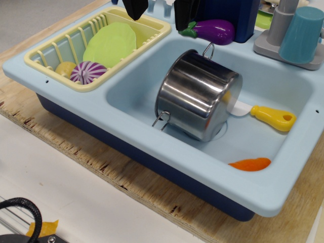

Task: Flip pot upright which is in sink

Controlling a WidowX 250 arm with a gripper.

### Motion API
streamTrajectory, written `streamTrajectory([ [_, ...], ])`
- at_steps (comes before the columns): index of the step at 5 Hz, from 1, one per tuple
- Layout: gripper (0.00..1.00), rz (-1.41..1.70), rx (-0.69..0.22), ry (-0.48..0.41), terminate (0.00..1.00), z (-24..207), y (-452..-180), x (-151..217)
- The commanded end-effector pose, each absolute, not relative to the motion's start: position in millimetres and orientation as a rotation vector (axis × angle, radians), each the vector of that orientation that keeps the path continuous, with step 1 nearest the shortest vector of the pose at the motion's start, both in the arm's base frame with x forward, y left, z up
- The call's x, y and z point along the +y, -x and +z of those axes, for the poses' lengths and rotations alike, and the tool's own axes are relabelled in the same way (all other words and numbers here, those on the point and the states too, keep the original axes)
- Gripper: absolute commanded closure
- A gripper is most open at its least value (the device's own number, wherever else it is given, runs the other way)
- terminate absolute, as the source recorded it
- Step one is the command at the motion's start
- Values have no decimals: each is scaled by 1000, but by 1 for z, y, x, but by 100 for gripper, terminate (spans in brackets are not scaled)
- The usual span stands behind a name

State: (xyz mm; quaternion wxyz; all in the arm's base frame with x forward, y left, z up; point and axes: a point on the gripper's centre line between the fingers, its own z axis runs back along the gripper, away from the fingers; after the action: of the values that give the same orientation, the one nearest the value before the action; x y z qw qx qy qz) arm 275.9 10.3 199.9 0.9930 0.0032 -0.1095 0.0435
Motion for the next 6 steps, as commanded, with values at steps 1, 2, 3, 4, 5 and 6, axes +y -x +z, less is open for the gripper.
streamTrajectory([
  [1, 0, 87, -220, -6, 0, 200, -276, 10],
  [2, 0, 82, -207, 103, 0, 180, -278, 9],
  [3, 0, 92, -210, 178, 0, 165, -277, 6],
  [4, 0, 84, -199, 236, 0, 161, -282, 5],
  [5, 0, 90, -203, 297, 0, 157, -285, 2],
  [6, 0, 97, -215, 356, 0, 153, -289, -4],
])
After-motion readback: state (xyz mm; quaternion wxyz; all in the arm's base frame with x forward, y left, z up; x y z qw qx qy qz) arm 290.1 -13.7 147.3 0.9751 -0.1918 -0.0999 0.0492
